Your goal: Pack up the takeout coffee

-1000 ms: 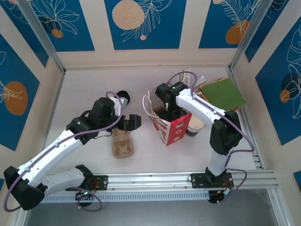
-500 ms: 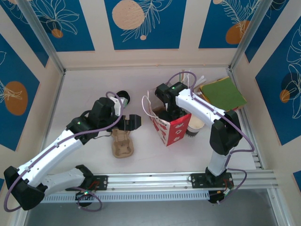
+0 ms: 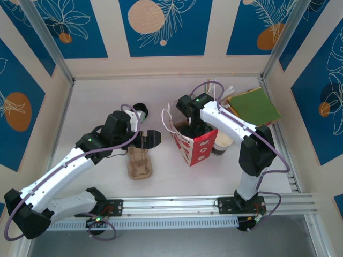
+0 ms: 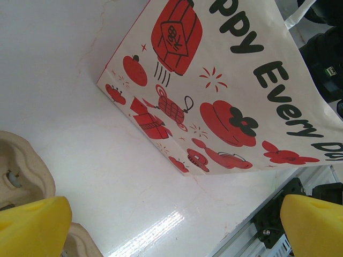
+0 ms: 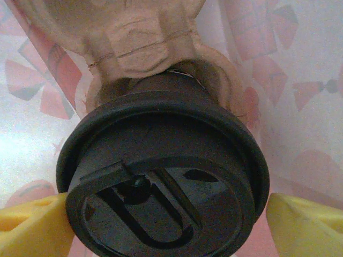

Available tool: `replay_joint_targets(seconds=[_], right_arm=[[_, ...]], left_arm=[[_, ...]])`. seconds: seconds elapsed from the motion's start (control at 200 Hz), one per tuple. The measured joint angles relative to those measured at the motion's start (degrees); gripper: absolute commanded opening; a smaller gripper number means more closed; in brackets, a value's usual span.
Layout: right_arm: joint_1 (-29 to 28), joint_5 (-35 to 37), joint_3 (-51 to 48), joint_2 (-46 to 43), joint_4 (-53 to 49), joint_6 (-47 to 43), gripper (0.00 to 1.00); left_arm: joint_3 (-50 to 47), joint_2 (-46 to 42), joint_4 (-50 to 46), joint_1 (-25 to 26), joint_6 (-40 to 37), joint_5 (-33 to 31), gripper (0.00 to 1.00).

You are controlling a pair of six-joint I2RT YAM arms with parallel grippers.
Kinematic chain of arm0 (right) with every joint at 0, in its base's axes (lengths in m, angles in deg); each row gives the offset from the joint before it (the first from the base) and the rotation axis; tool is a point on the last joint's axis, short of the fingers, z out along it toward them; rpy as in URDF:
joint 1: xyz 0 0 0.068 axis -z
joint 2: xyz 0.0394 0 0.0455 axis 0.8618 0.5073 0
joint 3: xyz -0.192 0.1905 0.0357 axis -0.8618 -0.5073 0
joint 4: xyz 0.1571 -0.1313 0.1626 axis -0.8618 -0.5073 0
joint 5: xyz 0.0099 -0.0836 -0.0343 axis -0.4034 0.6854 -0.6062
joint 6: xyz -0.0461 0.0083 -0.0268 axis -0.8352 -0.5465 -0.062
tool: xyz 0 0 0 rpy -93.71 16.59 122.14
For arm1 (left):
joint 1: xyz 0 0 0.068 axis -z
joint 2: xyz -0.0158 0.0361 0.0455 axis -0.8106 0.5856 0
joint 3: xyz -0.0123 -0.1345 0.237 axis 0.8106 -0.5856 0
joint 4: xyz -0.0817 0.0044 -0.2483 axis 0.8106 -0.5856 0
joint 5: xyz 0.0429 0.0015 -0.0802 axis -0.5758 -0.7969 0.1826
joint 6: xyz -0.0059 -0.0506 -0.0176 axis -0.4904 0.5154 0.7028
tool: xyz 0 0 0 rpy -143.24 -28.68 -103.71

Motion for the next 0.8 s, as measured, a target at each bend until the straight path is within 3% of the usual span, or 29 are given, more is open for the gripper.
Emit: replay_joint_targets(seconds=[0.8], right_arm=[[0.0, 0.2, 0.9, 0.0, -1.1, 0.3, 0.90]], left_arm=[[0.0, 0.0, 0.0, 0.0, 0.0, 0.0, 1.00]])
